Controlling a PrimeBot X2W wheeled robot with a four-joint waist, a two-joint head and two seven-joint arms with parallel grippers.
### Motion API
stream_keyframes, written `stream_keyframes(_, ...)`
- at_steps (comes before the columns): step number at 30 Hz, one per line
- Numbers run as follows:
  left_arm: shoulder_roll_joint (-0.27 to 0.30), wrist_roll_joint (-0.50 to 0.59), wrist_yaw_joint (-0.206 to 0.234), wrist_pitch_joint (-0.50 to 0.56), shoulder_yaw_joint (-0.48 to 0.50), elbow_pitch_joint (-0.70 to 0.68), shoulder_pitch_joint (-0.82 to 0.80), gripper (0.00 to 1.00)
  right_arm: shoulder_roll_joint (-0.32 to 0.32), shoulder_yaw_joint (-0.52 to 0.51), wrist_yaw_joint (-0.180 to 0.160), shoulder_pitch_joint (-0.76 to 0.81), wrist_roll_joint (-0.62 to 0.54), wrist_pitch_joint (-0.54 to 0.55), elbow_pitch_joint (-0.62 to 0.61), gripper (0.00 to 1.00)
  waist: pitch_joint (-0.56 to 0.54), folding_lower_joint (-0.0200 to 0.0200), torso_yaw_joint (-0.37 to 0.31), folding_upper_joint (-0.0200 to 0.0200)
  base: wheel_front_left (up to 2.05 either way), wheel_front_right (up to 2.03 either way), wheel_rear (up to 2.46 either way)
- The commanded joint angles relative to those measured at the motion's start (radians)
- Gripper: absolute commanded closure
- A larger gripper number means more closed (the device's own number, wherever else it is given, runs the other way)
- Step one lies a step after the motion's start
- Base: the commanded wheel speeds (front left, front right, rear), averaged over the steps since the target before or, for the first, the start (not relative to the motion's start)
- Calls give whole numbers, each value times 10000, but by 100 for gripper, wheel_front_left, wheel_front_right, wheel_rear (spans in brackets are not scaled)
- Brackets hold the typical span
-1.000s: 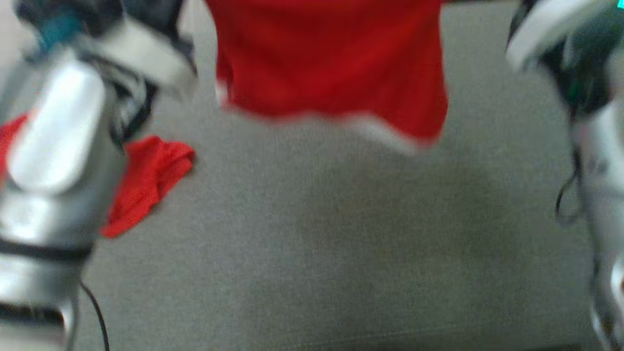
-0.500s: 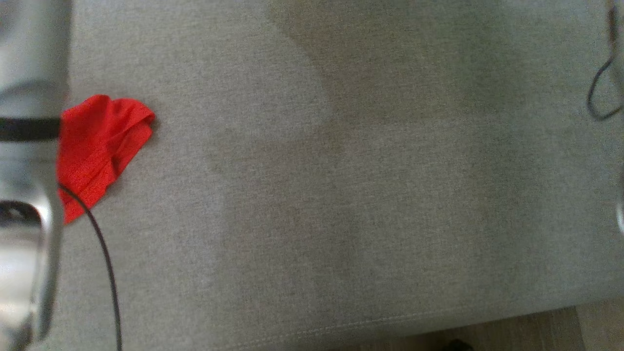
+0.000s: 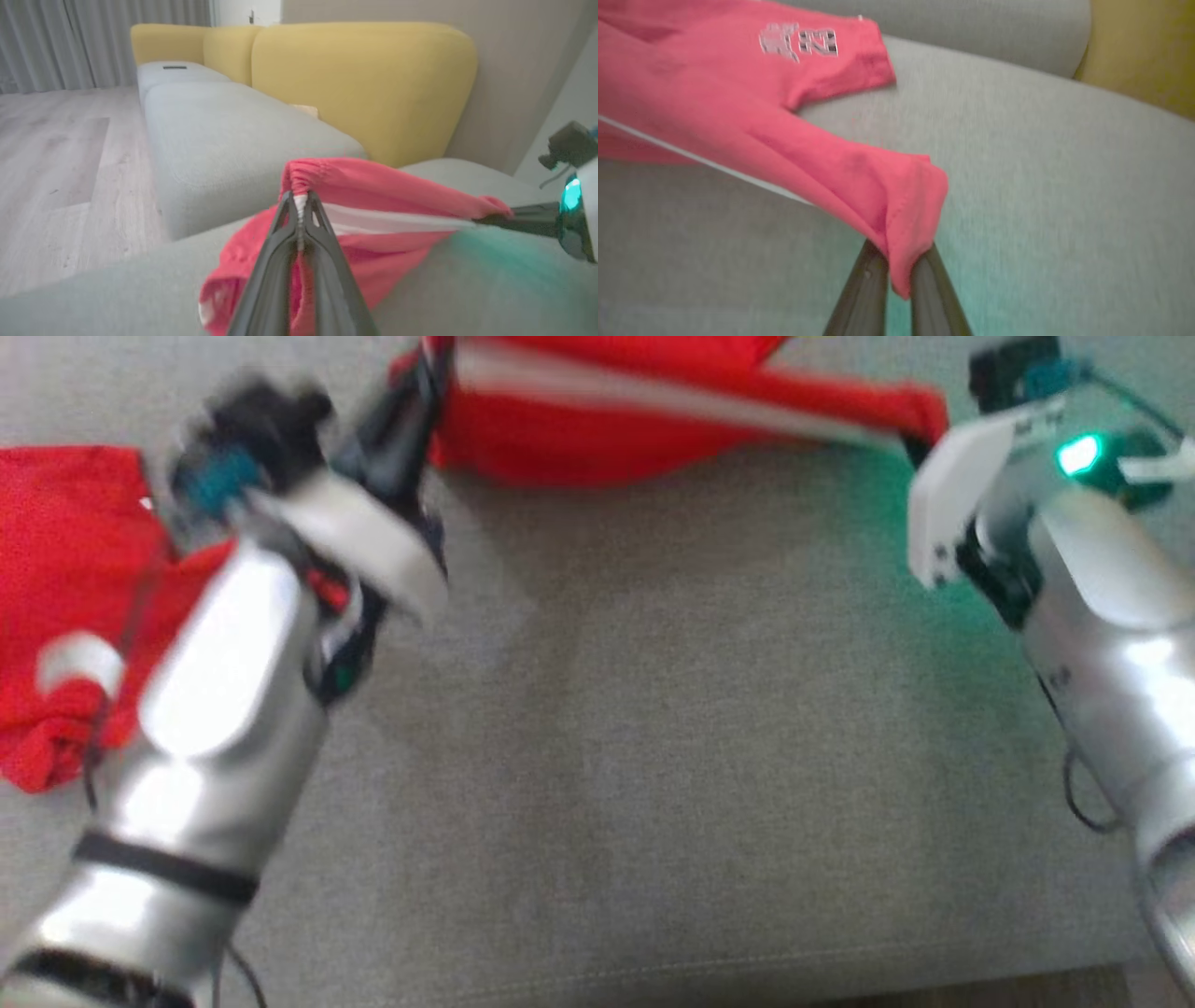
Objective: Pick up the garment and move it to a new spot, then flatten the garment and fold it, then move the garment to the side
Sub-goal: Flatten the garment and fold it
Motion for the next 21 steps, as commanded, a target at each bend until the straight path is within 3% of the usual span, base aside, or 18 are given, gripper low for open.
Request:
stream_keyframes(1,554,-33,16,-50,111,-406,33,100,-378,360,33,209,443,346,-544,100,-297,2,118,0,0,0,0)
stream_keyframes(5,983,-23,16,-50,-701,-813,1144,100,-1690,1662,33,1109,2132,1613,-2184,100,-688,2,204,0,0,0,0)
stream_keyframes(11,1304,50,16,-50,-1148,-1379,2200,100,-3504,3010,33,1930,4077,2829,-4253,100,-1292,2,294,0,0,0,0)
stream_keyframes(21,1247,181,16,-51,-1238,-2109,4036,100,-5304,4252,33,3167,5574,3702,-6220,100,-2658,2,250,0,0,0,0)
